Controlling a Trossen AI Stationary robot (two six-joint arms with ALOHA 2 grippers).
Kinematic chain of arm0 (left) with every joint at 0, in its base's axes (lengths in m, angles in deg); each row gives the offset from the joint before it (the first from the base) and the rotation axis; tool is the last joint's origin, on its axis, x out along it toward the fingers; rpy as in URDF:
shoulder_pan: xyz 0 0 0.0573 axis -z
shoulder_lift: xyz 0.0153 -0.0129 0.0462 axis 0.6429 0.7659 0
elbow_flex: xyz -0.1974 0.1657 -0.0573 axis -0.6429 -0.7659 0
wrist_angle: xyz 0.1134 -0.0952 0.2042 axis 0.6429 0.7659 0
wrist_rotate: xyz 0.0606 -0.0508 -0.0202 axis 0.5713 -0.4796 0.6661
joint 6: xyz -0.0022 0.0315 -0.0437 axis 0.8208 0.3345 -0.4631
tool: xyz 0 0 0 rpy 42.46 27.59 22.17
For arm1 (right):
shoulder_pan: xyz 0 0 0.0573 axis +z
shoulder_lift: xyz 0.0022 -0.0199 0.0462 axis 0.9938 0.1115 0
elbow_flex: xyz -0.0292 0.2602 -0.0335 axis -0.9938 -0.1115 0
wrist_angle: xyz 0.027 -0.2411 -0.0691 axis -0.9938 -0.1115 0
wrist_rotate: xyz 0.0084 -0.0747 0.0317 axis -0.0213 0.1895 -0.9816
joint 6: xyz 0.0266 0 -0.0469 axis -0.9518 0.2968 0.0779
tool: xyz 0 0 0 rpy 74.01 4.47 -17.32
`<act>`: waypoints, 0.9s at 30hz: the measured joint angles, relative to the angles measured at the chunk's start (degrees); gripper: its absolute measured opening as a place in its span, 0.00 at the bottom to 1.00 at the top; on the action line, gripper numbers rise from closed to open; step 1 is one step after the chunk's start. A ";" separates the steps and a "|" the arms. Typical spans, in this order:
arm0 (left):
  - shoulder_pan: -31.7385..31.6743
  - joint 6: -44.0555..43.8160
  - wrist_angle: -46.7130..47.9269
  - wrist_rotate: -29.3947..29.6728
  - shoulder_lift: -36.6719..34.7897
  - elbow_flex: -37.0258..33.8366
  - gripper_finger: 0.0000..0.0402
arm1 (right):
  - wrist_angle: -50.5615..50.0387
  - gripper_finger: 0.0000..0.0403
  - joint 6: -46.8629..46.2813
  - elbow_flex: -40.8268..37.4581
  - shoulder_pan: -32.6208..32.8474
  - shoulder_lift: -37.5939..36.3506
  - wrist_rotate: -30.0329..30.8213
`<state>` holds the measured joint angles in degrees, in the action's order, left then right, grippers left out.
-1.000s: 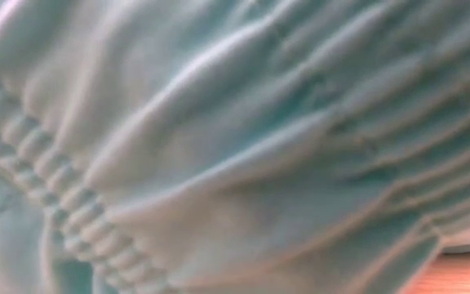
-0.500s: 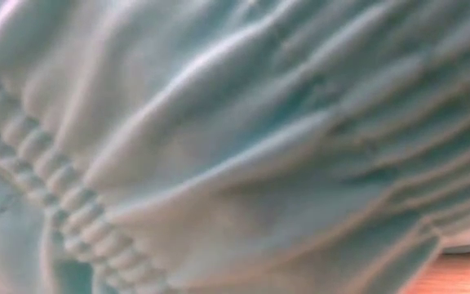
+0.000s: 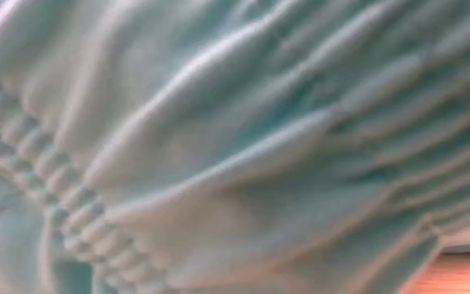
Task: Sort clothes
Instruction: Put the right gray sock into the white laundry bin
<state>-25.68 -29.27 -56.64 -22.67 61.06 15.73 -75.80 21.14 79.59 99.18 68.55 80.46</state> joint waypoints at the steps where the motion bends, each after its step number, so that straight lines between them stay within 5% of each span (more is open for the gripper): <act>1: 0.00 -0.79 -0.64 -0.02 0.01 -0.62 0.38 | 0.10 0.28 -0.72 0.00 0.71 1.82 0.58; 9: 0.22 -1.99 -2.54 -0.36 0.15 -3.96 0.38 | 7.69 0.28 -2.65 -0.62 4.46 13.19 0.83; 19: 2.36 -1.92 -4.71 0.16 0.13 -5.32 0.38 | 25.58 0.21 -8.60 -11.42 6.26 17.20 2.04; 22: 2.36 -1.95 -4.68 0.22 0.13 -5.32 0.38 | 25.34 0.05 -9.50 -11.81 6.90 15.88 2.68; 27: 1.73 -3.55 -3.24 1.95 0.15 -5.32 0.38 | 13.97 0.02 -10.41 -5.58 7.40 10.29 2.05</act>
<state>-23.96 -32.82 -59.88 -20.72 61.21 10.41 -61.83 10.72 74.01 106.58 78.84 82.51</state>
